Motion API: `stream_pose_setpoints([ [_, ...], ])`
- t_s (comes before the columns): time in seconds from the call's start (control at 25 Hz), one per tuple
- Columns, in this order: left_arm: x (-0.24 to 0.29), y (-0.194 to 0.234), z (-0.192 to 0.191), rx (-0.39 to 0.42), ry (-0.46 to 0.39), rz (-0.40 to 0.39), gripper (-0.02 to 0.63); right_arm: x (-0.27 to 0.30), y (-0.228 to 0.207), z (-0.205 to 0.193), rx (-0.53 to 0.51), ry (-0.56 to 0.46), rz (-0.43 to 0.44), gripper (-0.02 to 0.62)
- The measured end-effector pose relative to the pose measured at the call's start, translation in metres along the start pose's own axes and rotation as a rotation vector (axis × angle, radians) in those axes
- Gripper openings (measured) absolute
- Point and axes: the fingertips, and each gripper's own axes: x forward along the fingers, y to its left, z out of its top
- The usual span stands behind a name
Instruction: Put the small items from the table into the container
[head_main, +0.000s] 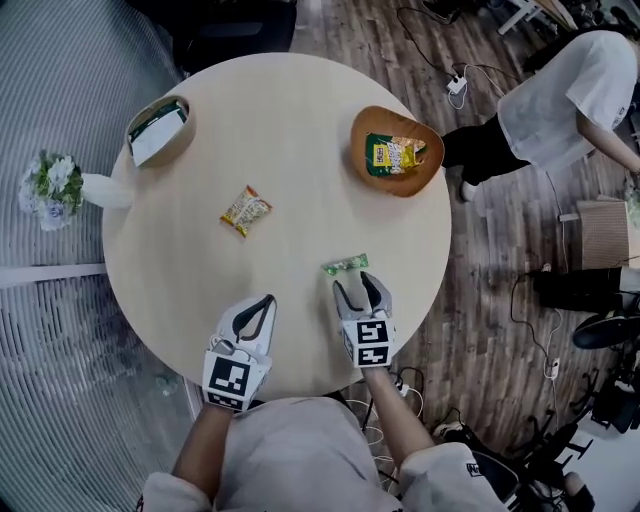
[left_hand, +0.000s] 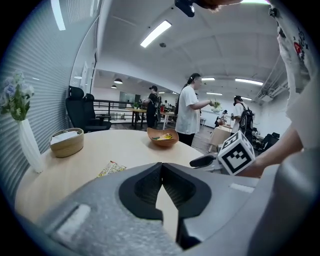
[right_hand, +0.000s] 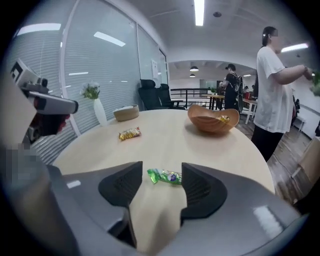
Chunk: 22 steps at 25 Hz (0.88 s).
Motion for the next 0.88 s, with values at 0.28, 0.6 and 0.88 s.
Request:
stream_pose_setpoints([
  [0.28, -0.006, 0.017, -0.014, -0.02, 0.035, 0.012, -0.009, 0.055, 0.001, -0.028, -0.199, 0.154, 0.004, 0.33],
  [0.6, -0.012, 0.038, -0.023, -0.047, 0.048, 0.046, -0.009, 0.068, 0.007, -0.045, -0.367, 0.243, -0.017, 0.209],
  [0.88, -0.015, 0.045, -0.026, -0.054, 0.051, 0.051, -0.009, 0.066, 0.004, -0.036, -0.359, 0.243, -0.023, 0.08],
])
